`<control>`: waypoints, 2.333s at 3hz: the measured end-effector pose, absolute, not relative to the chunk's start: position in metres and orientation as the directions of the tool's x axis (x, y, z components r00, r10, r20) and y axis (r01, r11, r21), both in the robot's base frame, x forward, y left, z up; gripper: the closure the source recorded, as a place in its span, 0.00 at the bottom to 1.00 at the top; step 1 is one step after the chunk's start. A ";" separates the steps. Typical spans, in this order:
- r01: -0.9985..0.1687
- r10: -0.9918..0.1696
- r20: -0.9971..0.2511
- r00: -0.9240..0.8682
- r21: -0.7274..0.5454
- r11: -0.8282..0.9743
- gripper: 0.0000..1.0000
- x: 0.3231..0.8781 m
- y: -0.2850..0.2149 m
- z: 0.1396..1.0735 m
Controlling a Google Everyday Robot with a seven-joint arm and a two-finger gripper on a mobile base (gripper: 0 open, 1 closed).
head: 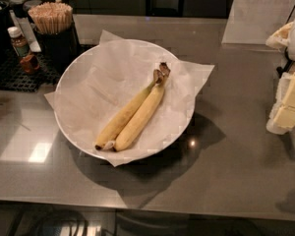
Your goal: Pick banana from white bowl
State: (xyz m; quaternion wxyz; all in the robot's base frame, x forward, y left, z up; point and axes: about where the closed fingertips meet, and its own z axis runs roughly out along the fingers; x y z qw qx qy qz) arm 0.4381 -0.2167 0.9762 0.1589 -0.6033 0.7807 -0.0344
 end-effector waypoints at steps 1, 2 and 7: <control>-0.931 -0.953 -0.207 -0.221 -0.246 0.269 0.00 0.438 -0.217 0.976; -0.938 -0.960 -0.208 -0.184 -0.256 0.236 0.00 0.438 -0.205 0.982; -0.941 -0.894 -0.296 0.337 -0.136 -0.310 0.00 0.443 -0.032 0.972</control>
Offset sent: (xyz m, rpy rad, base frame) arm -0.0012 0.0231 0.0081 -0.0020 0.0016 0.0822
